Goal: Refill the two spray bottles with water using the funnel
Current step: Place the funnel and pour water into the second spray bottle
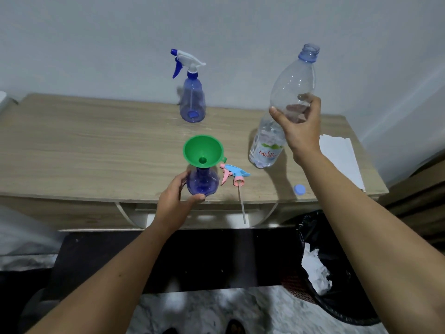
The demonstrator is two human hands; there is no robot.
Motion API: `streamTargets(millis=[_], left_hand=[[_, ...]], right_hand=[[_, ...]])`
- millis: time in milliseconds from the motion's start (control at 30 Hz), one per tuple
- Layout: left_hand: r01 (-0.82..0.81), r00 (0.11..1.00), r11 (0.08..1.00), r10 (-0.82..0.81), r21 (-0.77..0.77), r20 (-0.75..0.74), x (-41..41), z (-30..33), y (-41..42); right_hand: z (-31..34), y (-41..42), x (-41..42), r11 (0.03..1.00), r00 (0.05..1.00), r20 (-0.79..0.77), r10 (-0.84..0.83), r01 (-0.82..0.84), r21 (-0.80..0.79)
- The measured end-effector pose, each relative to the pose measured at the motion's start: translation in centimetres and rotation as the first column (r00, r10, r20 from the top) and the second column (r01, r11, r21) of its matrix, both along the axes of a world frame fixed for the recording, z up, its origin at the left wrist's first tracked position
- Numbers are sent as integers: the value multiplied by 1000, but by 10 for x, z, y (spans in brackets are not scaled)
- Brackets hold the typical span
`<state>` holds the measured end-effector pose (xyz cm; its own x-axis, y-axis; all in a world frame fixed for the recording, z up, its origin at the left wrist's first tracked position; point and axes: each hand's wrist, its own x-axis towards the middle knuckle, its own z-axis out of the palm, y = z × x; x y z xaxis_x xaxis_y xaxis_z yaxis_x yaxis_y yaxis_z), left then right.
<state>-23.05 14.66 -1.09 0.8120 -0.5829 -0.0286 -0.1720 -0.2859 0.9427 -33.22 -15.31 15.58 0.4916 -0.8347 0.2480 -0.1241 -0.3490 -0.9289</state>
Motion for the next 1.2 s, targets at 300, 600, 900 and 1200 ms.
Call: streamTargets(millis=[300,600,900,1200], left_hand=[[-37,997,999,36,23,63,-2,-1,-3],[-20,999,999,19,25,50,0,0,-2],[9,1000,1000,-9,7,11,-1,2,-1],[5,999,1000,-5,18,47,0,1,-1]], right_hand=[[-14,-18,12,998,996,59,60,-61,17],[-20,-16,8,997,997,59,59,-61,45],[-21,16,-24,989,994,63,-92,99,-110],[-18,107,-35,893,962,-90,259,-274,-356]])
